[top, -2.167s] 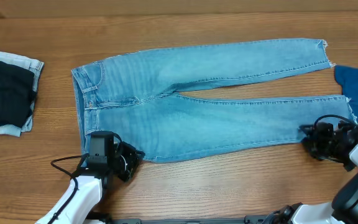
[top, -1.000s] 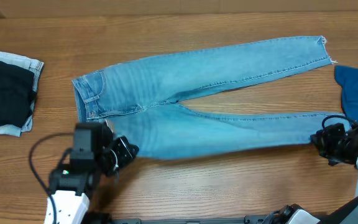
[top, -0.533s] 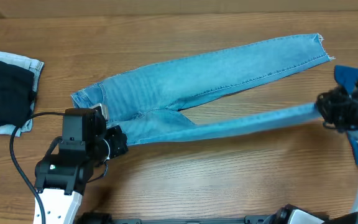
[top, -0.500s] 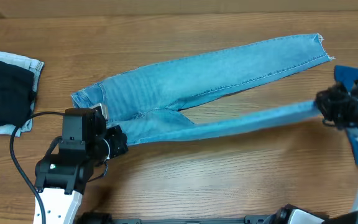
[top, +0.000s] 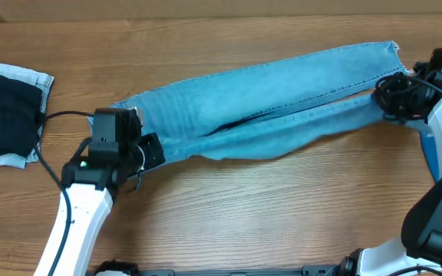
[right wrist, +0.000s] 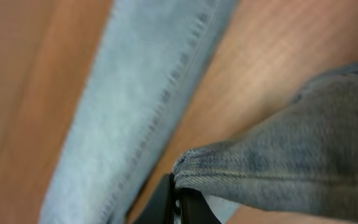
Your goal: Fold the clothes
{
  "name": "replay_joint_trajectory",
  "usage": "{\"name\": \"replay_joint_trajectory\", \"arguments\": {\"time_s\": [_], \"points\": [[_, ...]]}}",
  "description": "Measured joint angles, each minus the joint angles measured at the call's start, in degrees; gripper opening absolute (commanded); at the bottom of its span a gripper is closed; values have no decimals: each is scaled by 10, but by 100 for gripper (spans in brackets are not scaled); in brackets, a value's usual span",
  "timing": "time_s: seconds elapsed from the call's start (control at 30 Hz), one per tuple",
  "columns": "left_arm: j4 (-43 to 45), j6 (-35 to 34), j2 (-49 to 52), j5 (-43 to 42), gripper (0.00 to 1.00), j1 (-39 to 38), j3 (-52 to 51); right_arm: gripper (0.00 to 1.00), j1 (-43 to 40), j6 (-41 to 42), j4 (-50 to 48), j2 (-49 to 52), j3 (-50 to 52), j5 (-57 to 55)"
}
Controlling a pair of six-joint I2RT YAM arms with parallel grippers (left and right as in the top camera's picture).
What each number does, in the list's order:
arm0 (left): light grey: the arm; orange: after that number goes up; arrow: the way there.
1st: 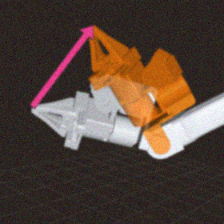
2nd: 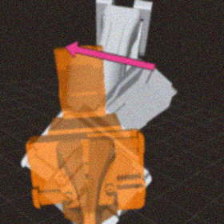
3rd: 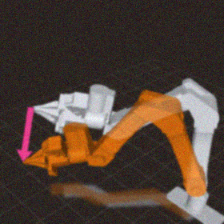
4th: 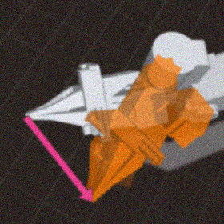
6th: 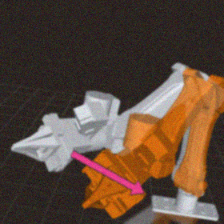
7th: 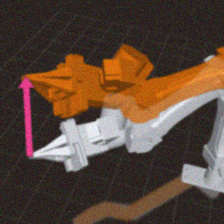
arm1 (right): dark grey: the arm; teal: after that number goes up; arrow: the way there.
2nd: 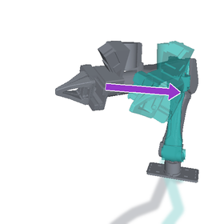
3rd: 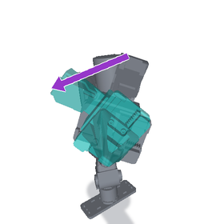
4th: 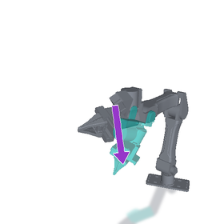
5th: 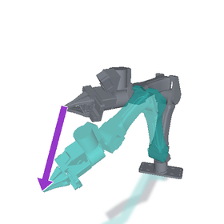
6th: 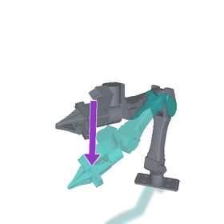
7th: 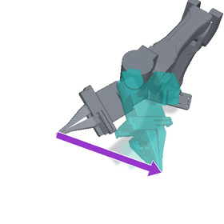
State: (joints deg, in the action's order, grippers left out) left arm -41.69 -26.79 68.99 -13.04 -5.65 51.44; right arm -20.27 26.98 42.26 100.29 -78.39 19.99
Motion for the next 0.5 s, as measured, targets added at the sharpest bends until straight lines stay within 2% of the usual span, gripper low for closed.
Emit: {"name": "replay_joint_trajectory", "arguments": {"time_s": [0.33,0.5], "points": [[52,20,122,26,4,0,83,4,22,35,-188,54,-2,32],[60,33,158,52,4,0,122,4,32,61,-239,78,-3,32]]}}
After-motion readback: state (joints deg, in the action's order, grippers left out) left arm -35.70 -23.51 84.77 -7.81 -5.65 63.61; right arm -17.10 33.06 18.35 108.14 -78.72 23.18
